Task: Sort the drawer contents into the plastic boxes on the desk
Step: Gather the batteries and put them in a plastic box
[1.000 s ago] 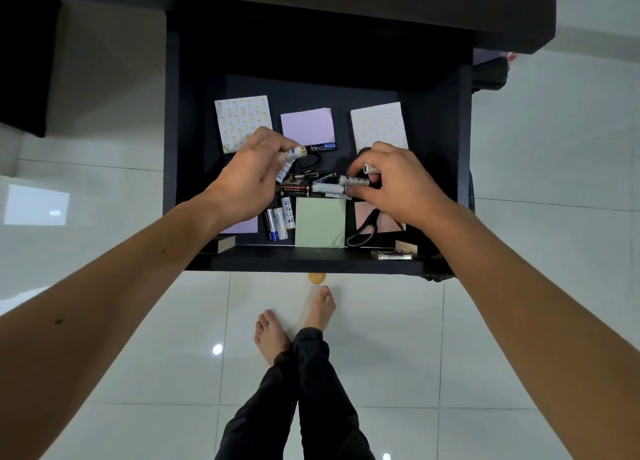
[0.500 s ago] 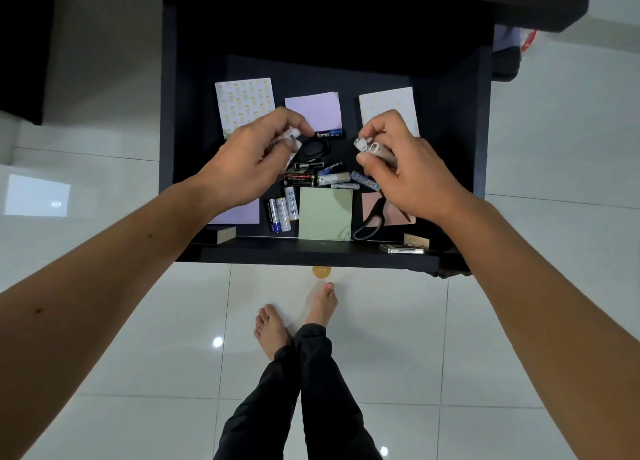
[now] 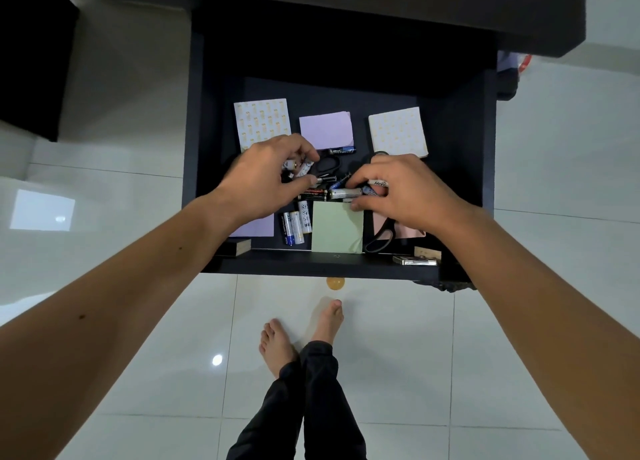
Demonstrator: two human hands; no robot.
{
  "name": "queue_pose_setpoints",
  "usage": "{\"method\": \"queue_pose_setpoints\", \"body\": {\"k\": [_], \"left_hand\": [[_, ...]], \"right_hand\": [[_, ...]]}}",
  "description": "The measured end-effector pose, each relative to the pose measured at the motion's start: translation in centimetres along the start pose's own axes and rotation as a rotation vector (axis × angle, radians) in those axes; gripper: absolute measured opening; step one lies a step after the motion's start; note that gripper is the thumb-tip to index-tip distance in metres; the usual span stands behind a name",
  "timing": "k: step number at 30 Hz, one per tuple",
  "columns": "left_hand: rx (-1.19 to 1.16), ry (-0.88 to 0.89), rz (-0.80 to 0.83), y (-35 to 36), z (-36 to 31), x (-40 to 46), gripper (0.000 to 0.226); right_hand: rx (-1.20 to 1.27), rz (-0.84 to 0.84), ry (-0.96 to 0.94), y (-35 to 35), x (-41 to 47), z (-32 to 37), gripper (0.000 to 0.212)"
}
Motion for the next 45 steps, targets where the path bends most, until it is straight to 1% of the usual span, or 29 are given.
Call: {"method": "queue_pose_setpoints", "body": {"k": [3, 5, 8, 10, 13, 14, 16, 17, 19, 22, 24, 26, 28, 30, 31, 33, 36, 37, 40, 42, 45], "left_hand": [[0.032, -0.008, 0.054, 0.0, 0.0, -0.2, 0.028], [0.069, -0.013, 0.064, 0.0, -0.2, -0.3, 0.028], [0.105, -0.012, 0.050, 0.1, -0.3, -0.2, 0.029], [0.122, -0.012, 0.050, 0.1, -0.4, -0.2, 0.027], [0.159, -0.007, 0.067, 0.3, -0.4, -0.2, 0.021], [0.172, -0.002, 0.077, 0.3, -0.4, -0.2, 0.020], [0.200, 0.020, 0.096, 0.3, -0.3, -0.2, 0.018], [0.200, 0.029, 0.095, 0.3, -0.2, -0.2, 0.018], [0.146, 0.019, 0.078, 0.2, -0.1, -0.3, 0.018], [0.046, -0.039, 0.046, -0.1, -0.4, -0.3, 0.017], [0.021, -0.075, 0.036, -0.4, -0.5, -0.4, 0.016], [0.000, -0.088, 0.032, -0.9, -0.7, -0.6, 0.017], [-0.024, -0.073, 0.027, -1.3, -0.8, -0.8, 0.027], [-0.037, -0.061, 0.020, -1.6, -0.9, -1.0, 0.038], [-0.034, -0.064, 0.018, -1.7, -0.9, -1.1, 0.039], [-0.009, -0.077, 0.011, -1.8, -0.8, -1.2, 0.033], [0.032, -0.080, -0.006, -1.6, -0.3, -1.3, 0.015], [0.040, -0.077, -0.010, -1.5, -0.1, -1.3, 0.012], [0.085, -0.091, -0.044, -1.2, 0.2, -1.1, 0.009], [0.127, -0.112, -0.060, -1.3, 0.2, -1.0, 0.019], [0.166, -0.175, -0.035, -1.3, 0.3, -0.9, 0.036]], "right_hand": [[-0.068, 0.007, -0.022, -0.2, 0.0, 0.3, 0.025], [-0.062, 0.009, -0.031, -0.1, -0.2, 0.3, 0.020], [0.033, -0.037, -0.014, -0.1, -0.7, 0.3, 0.018], [0.103, -0.090, 0.050, -0.5, -0.9, 0.2, 0.018], [0.195, -0.116, 0.126, -0.7, -1.2, 0.4, 0.016], [0.244, -0.112, 0.123, -0.8, -1.2, 0.7, 0.020], [0.300, -0.092, 0.098, -0.8, -1.0, 1.1, 0.040], [0.299, -0.087, 0.101, -0.8, -1.0, 1.2, 0.043], [0.298, -0.081, 0.129, -0.7, -0.8, 1.2, 0.035], [0.304, -0.120, 0.173, -0.4, -0.7, 1.3, 0.006], [0.290, -0.144, 0.178, -0.3, -0.6, 1.3, 0.022], [0.253, -0.161, 0.181, -0.3, -0.3, 1.1, 0.031], [0.171, -0.160, 0.158, -0.3, 0.0, 1.2, 0.031], [0.113, -0.156, 0.087, -0.2, 0.4, 1.5, 0.025], [0.083, -0.135, 0.049, -0.1, 0.6, 1.6, 0.020], [0.009, -0.074, -0.004, 0.2, 0.8, 1.8, 0.019], [-0.102, 0.006, -0.014, 0.6, 0.9, 1.9, 0.028], [-0.121, 0.022, -0.017, 0.6, 0.9, 2.0, 0.029], [-0.107, 0.025, -0.032, 0.5, 0.7, 2.0, 0.021], [-0.015, -0.025, 0.006, 0.4, 0.4, 1.7, 0.018], [0.147, -0.104, 0.114, -0.1, 0.1, 1.5, 0.012]]}}
Point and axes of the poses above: each hand's wrist, its own x-axis towards the middle knuckle, its own y-axis out of the palm, z = x × y, the point moved 3 cm from there along x, towards the middle knuckle, and after that the axes turned 12 degrees about -z, right-handed, at the moved point
